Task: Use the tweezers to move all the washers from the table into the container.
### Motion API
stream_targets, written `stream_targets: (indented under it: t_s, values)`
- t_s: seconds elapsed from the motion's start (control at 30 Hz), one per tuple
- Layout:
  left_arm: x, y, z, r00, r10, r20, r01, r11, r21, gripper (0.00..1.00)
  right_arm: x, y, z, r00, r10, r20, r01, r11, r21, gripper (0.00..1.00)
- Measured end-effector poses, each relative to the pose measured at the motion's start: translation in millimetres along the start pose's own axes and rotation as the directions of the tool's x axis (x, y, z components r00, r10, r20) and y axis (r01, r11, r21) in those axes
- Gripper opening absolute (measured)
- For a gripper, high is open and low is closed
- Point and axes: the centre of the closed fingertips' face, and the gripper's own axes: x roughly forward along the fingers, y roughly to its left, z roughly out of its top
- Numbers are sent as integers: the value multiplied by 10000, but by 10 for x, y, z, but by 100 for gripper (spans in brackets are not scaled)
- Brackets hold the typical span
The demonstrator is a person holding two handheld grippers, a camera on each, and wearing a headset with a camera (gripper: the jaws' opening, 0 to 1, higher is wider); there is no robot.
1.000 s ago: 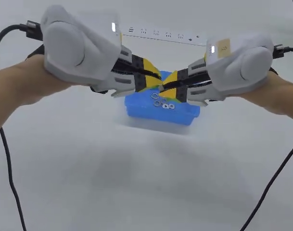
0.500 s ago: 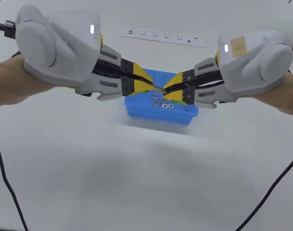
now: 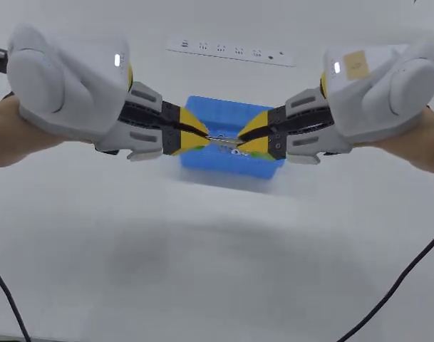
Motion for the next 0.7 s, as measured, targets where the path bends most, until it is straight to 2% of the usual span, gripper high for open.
stream_targets:
  t_s: [0.2, 0.4, 0.6, 0.7]
  values:
    - [74, -94, -97, 9996, -249, -93, 248, 9996, -143, 5, 40, 119, -106, 9997, 37, -246, -29, 9995, 312, 7]
    - [197, -290, -273, 9965, -750, -370, 735, 9965, -399, 5, 102, 293, -223, 9988, 279, -403, -256, 9982, 550, 7]
    - [302, -336, -405, 9934, -987, -589, 948, 9933, -660, 5, 194, 361, -392, 9981, 322, -519, -274, 9955, 906, 7]
    - [381, -351, -532, 9908, -1086, -813, 1022, 9916, -791, 5, 282, 368, -506, 9962, 385, -778, -312, 9952, 929, 7]
